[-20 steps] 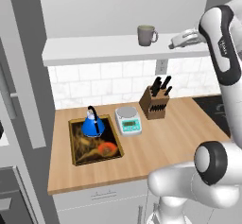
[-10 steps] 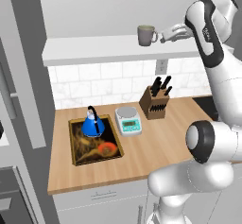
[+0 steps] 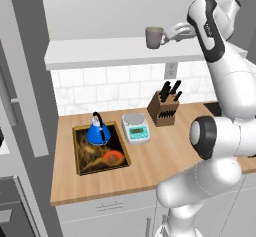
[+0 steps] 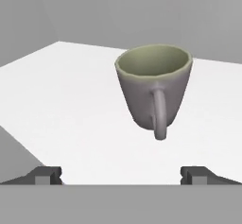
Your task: Pick the kettle from the counter and place it on the tray. Then pick the mug from the cabinet and place it on the tray. Then close the cabinet doors.
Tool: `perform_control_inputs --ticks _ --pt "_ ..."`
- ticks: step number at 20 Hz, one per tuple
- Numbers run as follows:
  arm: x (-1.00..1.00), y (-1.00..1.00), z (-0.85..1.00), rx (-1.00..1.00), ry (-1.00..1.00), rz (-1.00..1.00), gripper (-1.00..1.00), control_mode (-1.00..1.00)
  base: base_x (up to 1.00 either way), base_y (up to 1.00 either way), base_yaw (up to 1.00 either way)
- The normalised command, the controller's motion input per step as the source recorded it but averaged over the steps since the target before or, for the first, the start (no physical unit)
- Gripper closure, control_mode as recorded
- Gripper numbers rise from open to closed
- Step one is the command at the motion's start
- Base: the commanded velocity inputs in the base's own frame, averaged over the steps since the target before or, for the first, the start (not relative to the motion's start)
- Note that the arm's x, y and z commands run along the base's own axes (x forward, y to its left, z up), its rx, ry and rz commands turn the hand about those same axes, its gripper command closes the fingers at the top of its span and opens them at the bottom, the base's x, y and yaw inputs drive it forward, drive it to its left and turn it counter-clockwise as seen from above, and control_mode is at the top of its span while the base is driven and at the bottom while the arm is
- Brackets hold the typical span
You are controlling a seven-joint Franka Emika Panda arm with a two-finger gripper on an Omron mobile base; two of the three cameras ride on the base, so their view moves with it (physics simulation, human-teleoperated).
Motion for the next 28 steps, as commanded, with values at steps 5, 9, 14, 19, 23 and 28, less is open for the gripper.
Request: perform_control_inputs --ticks 5,9,14,19,23,28 --pt "0.38 0.07 -0.07 0.00 0.00 0.00 -1.00 -1.00 0.00 0.00 0.00" --pt "0.40 -0.04 -0.09 0.00 0.00 0.00 -1.00 -1.00 0.00 0.00 0.00" --pt "0.37 -0.02 -0.04 0.00 0.00 0.01 -1.00 -1.00 0.00 0.00 0.00" --pt "0.36 0.00 -0.01 0.00 0.00 0.00 -1.00 -1.00 0.00 0.00 0.00" --pt "0.17 0.00 0.00 0.00 0.00 0.00 -1.00 -1.00 0.00 0.00 0.00" --pt "-0.01 0.07 -0.01 0.00 -0.03 0.00 1.00 -1.00 0.00 0.00 0.00"
